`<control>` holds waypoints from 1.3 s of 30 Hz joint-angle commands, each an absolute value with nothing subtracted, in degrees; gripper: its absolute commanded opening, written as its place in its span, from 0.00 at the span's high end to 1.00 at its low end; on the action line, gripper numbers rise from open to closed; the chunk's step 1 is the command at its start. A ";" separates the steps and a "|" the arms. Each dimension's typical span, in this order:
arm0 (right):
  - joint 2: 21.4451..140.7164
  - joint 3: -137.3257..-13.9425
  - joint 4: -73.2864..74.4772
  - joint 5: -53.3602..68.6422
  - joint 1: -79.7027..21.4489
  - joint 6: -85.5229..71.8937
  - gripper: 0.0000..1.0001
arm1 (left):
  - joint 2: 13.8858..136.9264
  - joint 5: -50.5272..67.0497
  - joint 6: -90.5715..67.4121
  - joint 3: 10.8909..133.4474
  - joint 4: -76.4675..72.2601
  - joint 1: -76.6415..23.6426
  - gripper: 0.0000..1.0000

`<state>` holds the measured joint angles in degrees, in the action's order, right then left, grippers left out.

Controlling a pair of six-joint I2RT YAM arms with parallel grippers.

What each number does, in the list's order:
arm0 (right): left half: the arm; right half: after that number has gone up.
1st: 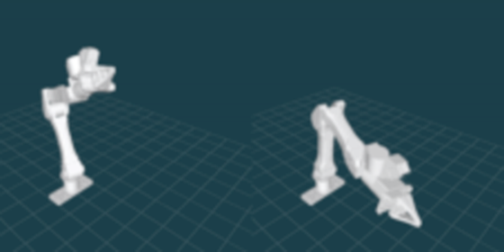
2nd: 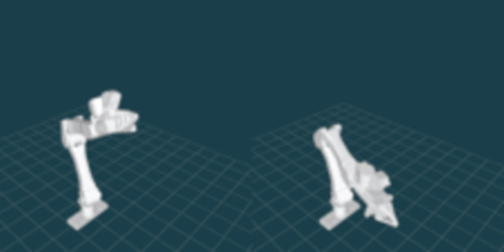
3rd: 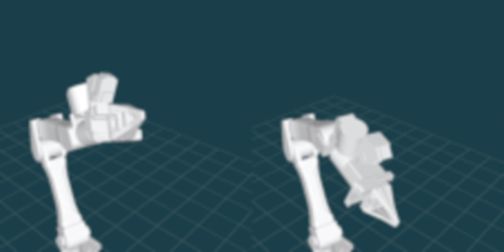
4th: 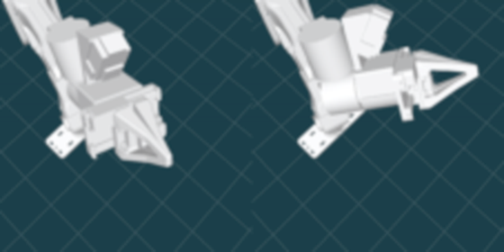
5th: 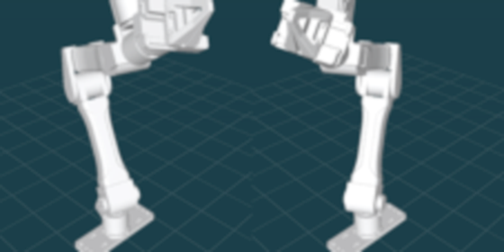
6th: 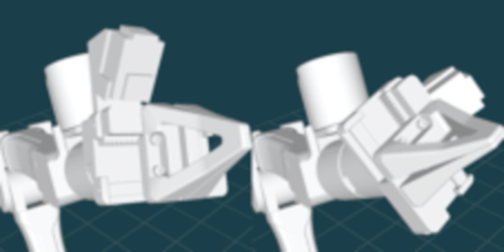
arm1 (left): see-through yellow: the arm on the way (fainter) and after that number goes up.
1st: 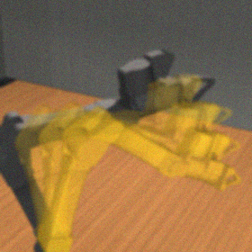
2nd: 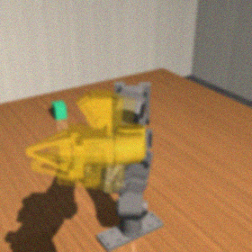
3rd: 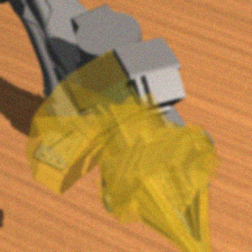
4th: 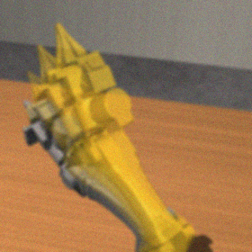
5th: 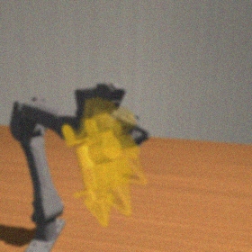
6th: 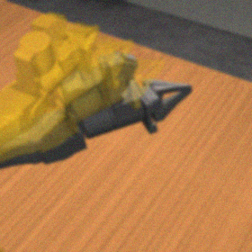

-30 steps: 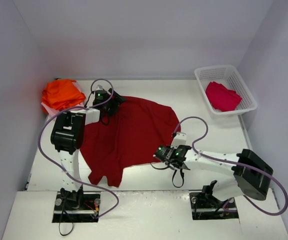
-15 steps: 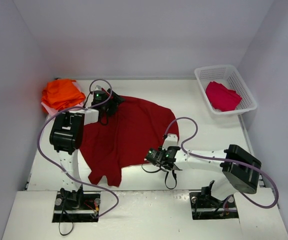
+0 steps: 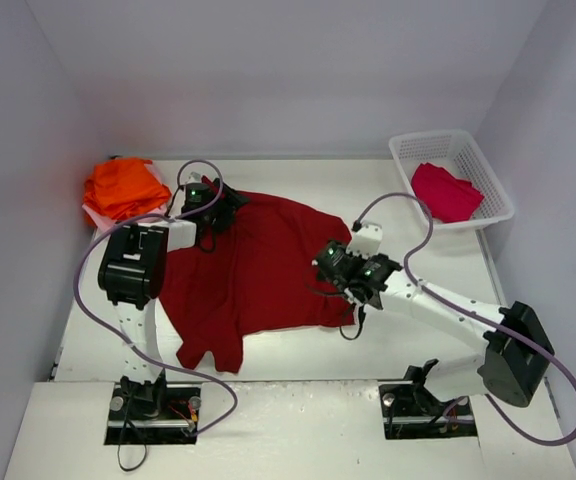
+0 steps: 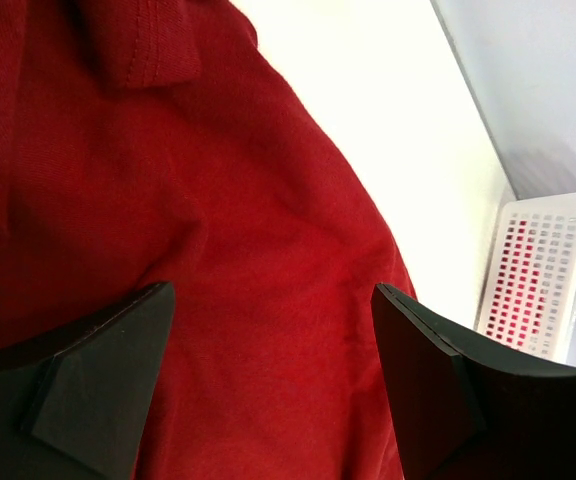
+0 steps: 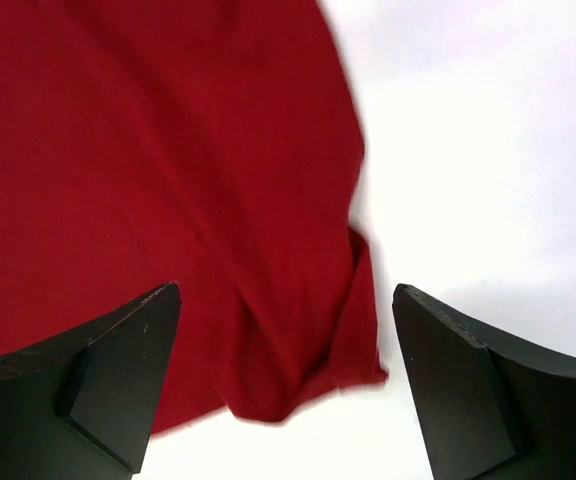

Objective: Fold and stack the t-shirts

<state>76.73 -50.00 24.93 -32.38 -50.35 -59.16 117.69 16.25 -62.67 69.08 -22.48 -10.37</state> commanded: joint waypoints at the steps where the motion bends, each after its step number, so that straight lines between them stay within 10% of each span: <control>1: 76.45 -56.76 24.96 -39.29 -45.89 -49.43 0.16 | 115.66 15.38 -63.10 66.89 -20.12 -9.49 0.24; 19: 99.74 -68.02 -0.07 -19.79 -22.86 -25.86 0.21 | 108.90 14.68 -61.88 63.55 -18.90 -9.41 0.24; 39: 112.14 -74.88 -12.65 -5.36 -20.48 -19.51 0.22 | 104.59 14.15 -60.64 64.07 -17.05 -9.14 0.24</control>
<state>111.31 -71.92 -8.08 -7.09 -20.29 -21.32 108.75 14.55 -61.49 62.06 -15.29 -9.82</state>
